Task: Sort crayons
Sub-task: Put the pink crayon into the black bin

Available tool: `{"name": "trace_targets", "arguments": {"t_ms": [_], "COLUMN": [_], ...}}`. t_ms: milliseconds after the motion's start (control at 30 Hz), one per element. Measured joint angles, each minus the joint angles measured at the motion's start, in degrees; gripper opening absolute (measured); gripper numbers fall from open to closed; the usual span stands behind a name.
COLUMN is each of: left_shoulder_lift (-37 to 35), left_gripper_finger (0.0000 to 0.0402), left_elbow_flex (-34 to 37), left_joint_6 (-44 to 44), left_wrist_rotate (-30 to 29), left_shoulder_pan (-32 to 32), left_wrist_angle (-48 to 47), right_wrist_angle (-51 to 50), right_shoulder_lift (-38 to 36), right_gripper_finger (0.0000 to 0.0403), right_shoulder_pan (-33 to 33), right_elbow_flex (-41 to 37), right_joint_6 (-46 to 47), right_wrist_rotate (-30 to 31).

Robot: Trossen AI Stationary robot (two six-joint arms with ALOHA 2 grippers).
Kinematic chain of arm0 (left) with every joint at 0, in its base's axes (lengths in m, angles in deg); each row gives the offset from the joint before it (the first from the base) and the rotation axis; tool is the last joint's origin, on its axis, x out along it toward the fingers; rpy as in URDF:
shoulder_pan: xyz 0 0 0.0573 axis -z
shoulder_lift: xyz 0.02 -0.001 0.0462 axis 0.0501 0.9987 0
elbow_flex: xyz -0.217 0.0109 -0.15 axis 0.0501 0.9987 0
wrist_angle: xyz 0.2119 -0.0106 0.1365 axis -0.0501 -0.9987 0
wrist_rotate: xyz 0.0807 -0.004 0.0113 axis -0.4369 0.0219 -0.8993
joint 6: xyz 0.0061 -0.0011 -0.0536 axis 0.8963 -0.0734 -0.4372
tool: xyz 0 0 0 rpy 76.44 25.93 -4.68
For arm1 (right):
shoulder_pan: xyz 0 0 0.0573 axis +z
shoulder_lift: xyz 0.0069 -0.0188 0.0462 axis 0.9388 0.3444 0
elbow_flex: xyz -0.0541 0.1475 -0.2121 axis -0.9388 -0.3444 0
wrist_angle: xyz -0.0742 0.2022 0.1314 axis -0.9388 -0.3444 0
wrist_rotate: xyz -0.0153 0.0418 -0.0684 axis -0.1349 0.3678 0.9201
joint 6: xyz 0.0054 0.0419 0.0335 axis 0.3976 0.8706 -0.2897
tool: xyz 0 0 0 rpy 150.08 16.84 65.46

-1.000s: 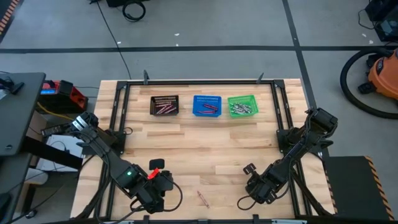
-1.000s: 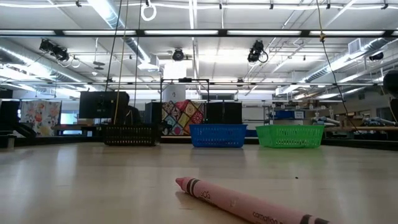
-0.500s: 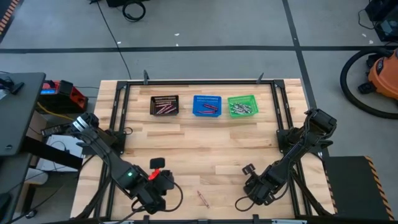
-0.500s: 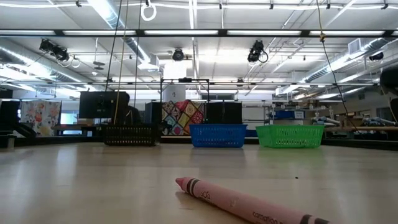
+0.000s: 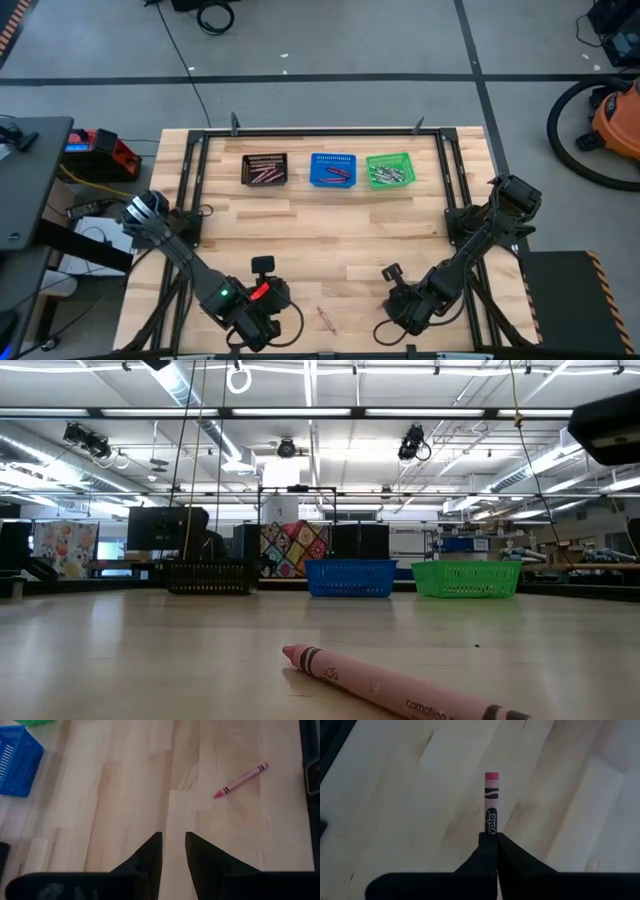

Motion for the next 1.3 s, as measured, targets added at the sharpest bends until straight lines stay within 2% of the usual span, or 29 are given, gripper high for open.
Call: {"name": "trace_targets", "arguments": {"t_ms": [400, 633, 833, 1300], "left_shoulder_lift": [1.88, 4.1, 6.01, 7.18], "left_gripper_finger": [0.0096, 0.0096, 0.0096, 0.0096], "left_elbow_flex": [0.02, 0.0, 0.06, 0.02], "left_joint_6": [2.09, 6.16, 6.53, 22.3], "left_wrist_rotate": [-3.14, -2.41, -2.17, -2.45], "left_shoulder_pan": [-1.93, -4.85, -6.34, -6.83], "left_wrist_angle": [9.07, 16.52, 19.28, 40.62], "right_wrist_angle": [2.15, 3.4, 3.68, 6.06], "right_shoulder_lift": [-0.11, -0.13, -0.15, -0.17], "right_gripper_finger": [0.0005, 0.0005, 0.0005, 0.0004], "right_shoulder_pan": [-0.83, -2.19, -2.86, -3.87], "right_elbow_flex": [3.28, 7.16, 11.68, 16.97], "right_joint_6": [0.76, 2.36, 0.51, -2.21], "right_wrist_rotate": [8.56, 12.93, 15.4, 19.9]}}
